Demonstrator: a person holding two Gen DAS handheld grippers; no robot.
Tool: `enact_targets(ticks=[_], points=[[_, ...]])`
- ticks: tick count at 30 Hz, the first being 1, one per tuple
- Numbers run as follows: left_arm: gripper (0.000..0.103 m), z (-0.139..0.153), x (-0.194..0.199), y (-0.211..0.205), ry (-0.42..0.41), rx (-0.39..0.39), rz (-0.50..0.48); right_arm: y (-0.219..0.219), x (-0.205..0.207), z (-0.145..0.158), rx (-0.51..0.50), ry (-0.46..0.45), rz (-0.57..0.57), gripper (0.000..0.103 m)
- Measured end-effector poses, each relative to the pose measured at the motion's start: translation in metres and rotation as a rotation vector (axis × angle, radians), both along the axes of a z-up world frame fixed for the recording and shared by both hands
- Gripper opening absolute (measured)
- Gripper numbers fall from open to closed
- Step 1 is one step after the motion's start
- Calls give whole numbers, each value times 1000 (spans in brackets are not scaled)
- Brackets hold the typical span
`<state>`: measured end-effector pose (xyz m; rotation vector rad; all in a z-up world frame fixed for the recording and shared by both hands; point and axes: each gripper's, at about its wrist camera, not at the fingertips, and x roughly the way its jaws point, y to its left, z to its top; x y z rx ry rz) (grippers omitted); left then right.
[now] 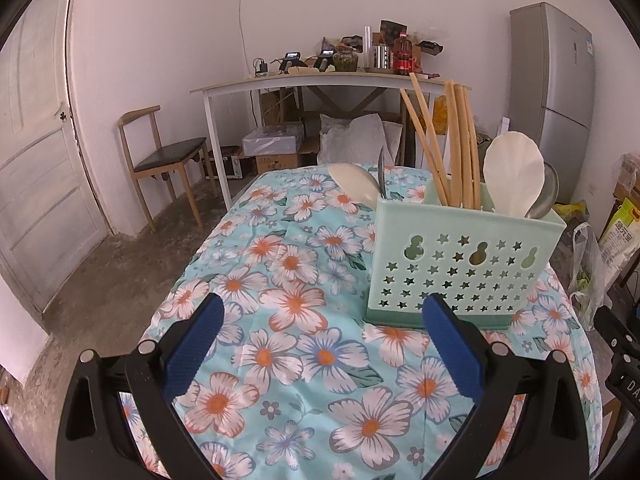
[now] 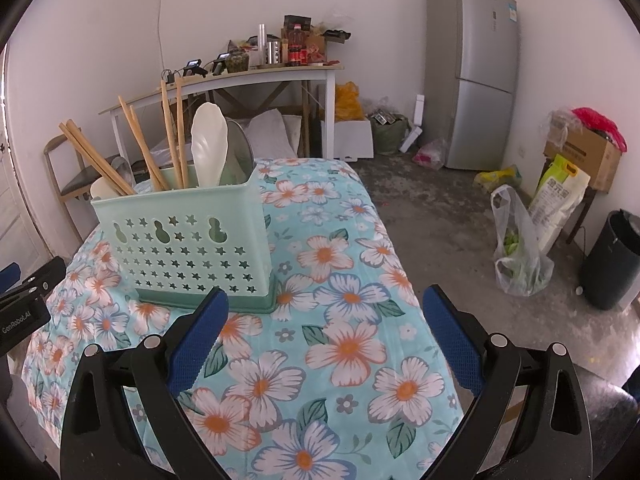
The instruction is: Organize utensils
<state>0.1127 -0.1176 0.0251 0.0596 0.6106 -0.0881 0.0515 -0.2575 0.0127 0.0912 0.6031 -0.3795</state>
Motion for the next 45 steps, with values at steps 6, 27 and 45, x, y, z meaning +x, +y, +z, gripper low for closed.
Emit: enact_targets(ticks=[6,27,45], points=[[97,-2,2,2,9,-3,1,1,1,0,-1,1,2,94],[97,-3,4,6,24,-11,-1,8,7,4,-14,3,20,93],[97,-5,7,10,30,-13,-3,11,8,5,-14,6,23,93]])
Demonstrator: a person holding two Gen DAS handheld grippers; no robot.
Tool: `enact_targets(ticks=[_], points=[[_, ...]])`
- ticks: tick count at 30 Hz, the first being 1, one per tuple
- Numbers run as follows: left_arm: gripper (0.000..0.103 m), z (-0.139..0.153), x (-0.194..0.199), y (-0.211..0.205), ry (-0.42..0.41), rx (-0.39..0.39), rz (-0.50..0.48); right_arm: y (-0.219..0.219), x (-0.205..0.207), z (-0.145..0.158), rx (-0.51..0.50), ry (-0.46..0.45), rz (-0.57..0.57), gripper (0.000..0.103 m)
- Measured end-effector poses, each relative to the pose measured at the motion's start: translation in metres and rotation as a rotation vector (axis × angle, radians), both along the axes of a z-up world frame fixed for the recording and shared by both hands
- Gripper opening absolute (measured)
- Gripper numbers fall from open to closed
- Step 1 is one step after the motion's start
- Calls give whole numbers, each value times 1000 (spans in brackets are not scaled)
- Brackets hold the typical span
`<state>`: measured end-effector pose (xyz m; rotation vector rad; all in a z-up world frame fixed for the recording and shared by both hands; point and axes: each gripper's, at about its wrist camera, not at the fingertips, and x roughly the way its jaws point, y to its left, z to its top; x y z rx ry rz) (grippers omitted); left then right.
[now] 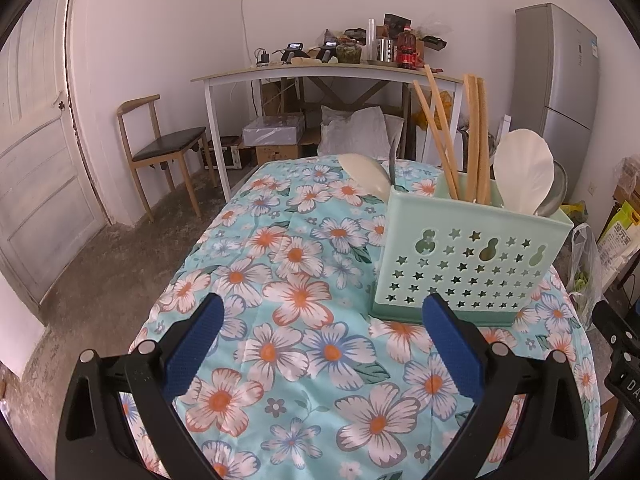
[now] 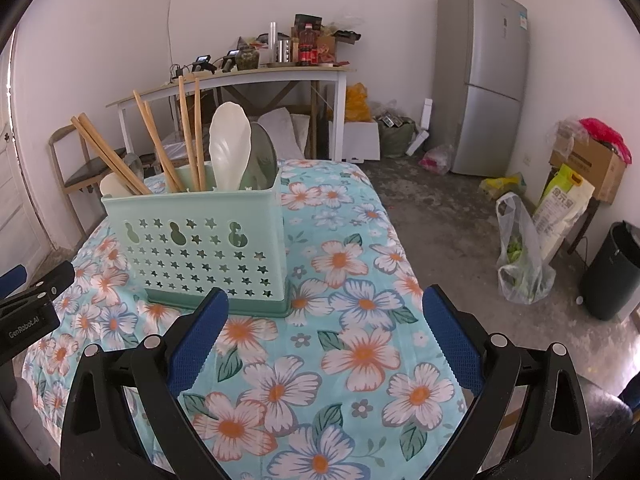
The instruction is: Organize utensils
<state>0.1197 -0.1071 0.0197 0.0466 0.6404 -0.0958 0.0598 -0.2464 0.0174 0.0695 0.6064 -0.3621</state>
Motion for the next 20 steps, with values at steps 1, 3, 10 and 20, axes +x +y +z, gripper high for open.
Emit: enact_targets(ticks=[1,3,10,20], points=[[97,-1,0,0,1,0,0,0,0,0,0,0,0,94],[97,-1,0,0,0,0,1,0,0,0,1,-1,1,93],[97,-1,0,-1,6,-4,0,1,1,0,1,4,4,94],[97,-1,0,-4,10,-5,-2,2,1,0,3,3,4,94]])
